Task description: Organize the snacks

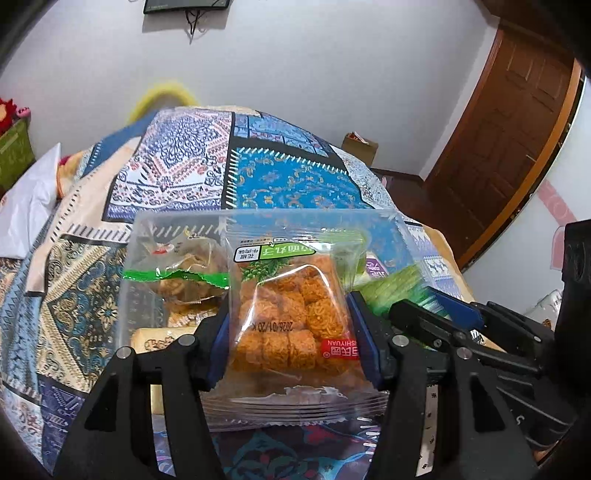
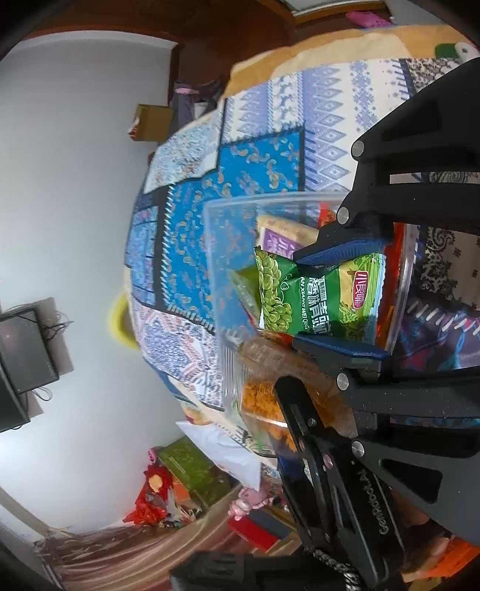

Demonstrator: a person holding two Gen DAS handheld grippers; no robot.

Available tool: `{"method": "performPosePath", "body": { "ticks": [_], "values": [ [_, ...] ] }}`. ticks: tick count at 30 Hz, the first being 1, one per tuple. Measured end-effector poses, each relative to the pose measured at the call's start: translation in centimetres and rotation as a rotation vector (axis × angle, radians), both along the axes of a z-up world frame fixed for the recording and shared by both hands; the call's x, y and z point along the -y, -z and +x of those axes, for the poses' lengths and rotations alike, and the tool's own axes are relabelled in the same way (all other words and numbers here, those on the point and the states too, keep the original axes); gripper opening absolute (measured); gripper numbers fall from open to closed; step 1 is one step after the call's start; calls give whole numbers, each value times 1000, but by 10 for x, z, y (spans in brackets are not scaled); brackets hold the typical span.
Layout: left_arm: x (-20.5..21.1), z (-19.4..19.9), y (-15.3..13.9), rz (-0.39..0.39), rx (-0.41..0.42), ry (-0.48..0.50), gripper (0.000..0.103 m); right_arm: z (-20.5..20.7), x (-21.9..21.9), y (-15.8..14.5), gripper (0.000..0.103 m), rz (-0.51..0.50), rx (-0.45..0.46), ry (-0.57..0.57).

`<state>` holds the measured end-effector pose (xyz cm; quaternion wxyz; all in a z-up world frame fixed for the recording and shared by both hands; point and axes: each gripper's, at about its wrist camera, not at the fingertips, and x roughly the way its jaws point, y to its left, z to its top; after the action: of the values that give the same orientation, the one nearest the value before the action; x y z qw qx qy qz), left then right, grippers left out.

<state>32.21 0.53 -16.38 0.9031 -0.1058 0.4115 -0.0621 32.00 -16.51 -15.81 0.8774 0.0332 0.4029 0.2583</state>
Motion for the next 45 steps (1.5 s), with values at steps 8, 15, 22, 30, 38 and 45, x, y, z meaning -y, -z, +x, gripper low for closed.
{"method": "performPosePath", "body": {
  "ticks": [8, 15, 22, 30, 38, 45],
  "values": [
    [-4, -9, -12, -4, 14, -22, 61, -4, 5, -6, 44, -4, -4, 10],
    [-6, -50, -61, -6, 122, -18, 61, -31, 12, -46, 44, -4, 97, 12],
    [-8, -119, -123, 49, 312, -40, 61, -79, 25, -101, 44, 42, 232, 21],
    [-12, -195, -170, 83, 475, -72, 89, -143, 32, -144, 79, 59, 413, 26],
    [-15, -232, -176, 101, 531, -88, 101, -169, 34, -151, 103, 96, 471, 51],
    [-12, -243, -172, 113, 524, -83, 101, -178, 38, -143, 103, 80, 469, 66]
  ]
}}
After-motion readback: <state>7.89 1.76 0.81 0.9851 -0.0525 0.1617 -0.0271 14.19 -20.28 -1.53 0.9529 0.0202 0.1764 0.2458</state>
